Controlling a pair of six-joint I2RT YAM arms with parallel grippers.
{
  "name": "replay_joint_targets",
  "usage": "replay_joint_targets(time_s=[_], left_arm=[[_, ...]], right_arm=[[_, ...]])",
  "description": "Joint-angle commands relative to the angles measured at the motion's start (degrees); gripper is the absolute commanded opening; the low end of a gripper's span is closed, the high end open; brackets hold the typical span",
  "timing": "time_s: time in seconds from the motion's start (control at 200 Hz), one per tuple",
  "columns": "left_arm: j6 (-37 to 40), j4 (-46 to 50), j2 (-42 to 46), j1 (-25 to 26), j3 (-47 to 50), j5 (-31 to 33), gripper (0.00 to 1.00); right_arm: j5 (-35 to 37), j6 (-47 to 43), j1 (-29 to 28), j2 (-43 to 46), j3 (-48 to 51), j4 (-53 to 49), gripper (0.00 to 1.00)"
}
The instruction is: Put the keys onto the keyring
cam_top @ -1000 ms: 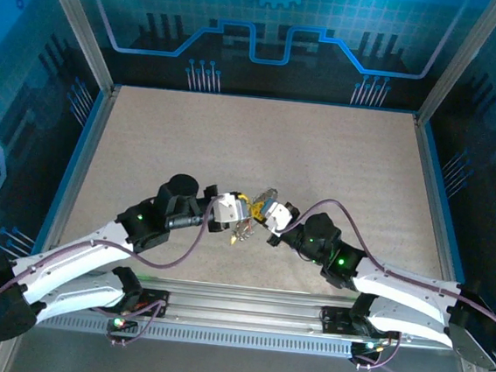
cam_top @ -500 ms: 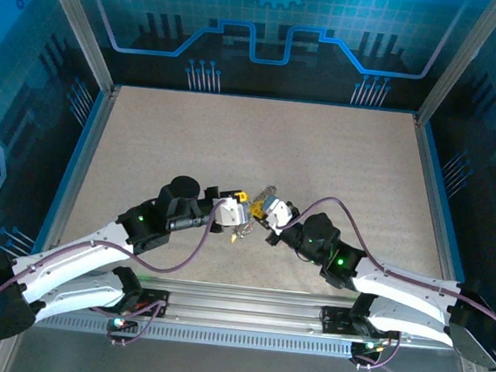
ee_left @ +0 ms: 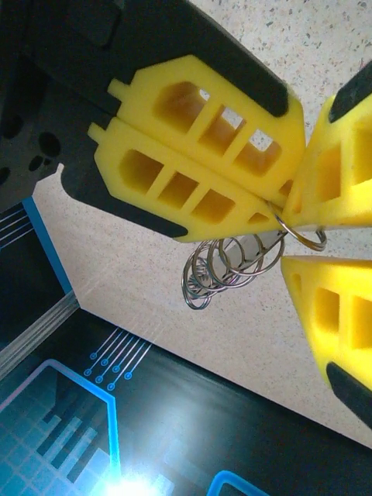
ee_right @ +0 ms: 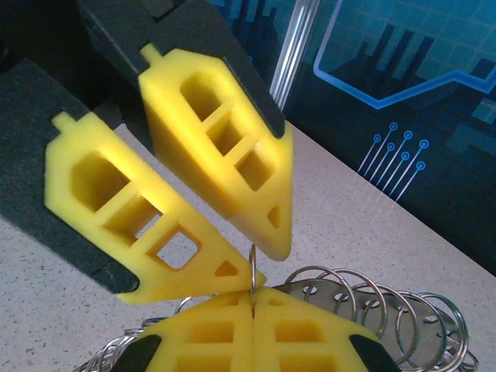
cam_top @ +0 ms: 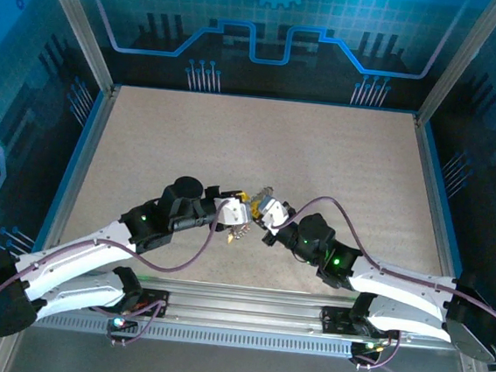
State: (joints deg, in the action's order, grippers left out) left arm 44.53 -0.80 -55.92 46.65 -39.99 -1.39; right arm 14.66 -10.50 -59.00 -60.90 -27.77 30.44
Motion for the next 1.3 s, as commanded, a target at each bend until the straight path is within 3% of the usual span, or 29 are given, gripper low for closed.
replay_joint_targets(time_s=[0.0, 0.1, 0.245, 0.3, 0.36, 0.495, 0.56, 0.65, 1.296], left_arm=[[1.93, -0.96, -0.81, 0.65, -1.58, 3.07, 0.13], [2.16, -0.71, -0.99, 0.85, -1.67, 4.13, 0.12], [0.30, 0.75, -1.47, 1.07, -2.33, 7.18, 0.20], [-0.92, 0.62, -1.26, 1.09, -2.29, 8.45, 0.16], [-2.24, 0.62, -1.04, 1.05, -2.28, 9.87, 0.00], [-3.66, -0.48, -0.60, 1.01, -1.89, 10.59, 0.00], [-4.21, -1.99, -0.59, 1.03, -1.29, 9.83, 0.21], [-4.89, -4.00, -0.43, 0.99, -0.57, 9.32, 0.30], [-5.21, -6.00, -0.83, 1.05, -1.19, 3.38, 0.31]], right_arm=[[0.75, 1.24, -1.67, 0.44, -2.73, 4.63, 0.00], [4.41, 3.01, -1.90, 0.61, -2.73, 4.37, 0.00], [11.12, 5.64, -1.99, 1.35, -2.39, 3.41, 0.00], [12.41, 6.53, -1.99, 2.03, -1.91, 3.48, 0.00], [12.60, 7.15, -1.99, 2.78, -1.60, 3.51, 0.00], [10.59, 7.19, -2.00, 3.42, -1.10, 4.18, 0.00], [10.15, 7.15, -1.95, 3.26, -0.54, 5.22, 0.00], [9.83, 7.29, -1.91, 3.07, -0.31, 5.21, 0.00], [6.53, 5.91, -1.99, 2.81, -0.05, 5.16, 0.00]])
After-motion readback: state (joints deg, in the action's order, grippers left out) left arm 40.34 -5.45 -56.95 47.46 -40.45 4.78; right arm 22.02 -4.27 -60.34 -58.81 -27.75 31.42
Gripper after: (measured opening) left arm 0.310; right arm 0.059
